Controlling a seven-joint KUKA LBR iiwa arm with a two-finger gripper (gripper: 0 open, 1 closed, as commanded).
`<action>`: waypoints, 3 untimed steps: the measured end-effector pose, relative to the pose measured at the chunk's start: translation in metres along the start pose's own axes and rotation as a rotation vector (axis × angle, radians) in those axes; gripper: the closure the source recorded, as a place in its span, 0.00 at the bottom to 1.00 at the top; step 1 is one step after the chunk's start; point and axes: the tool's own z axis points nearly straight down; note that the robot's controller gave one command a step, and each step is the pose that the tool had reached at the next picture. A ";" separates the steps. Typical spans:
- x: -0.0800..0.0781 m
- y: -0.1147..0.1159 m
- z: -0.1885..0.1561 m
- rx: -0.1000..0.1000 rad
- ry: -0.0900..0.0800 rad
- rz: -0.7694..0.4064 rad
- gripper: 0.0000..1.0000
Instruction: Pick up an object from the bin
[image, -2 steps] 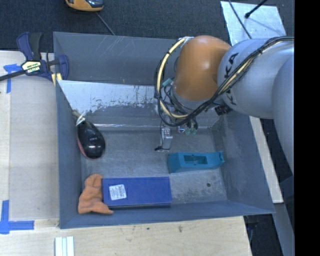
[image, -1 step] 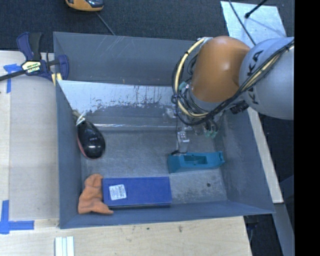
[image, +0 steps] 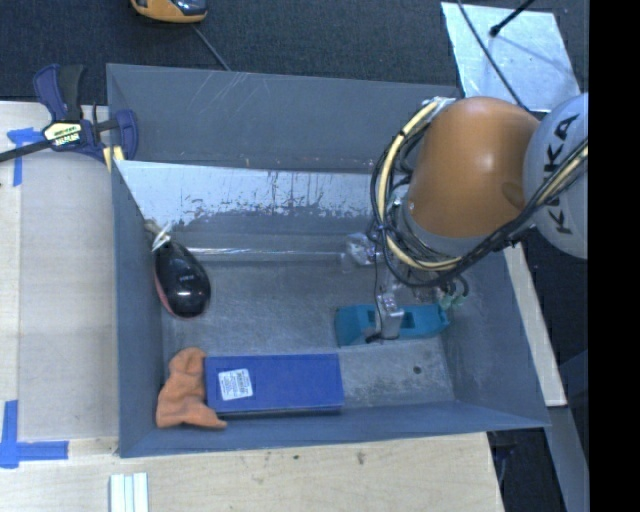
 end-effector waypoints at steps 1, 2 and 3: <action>-0.004 -0.026 -0.005 -0.003 -0.004 -0.024 0.00; 0.018 -0.090 0.016 0.001 -0.009 -0.074 0.00; 0.034 -0.109 0.031 0.003 -0.001 -0.077 0.00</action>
Offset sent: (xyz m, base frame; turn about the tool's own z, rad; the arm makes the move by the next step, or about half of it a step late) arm -0.0251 -0.1149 -0.0253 -0.0890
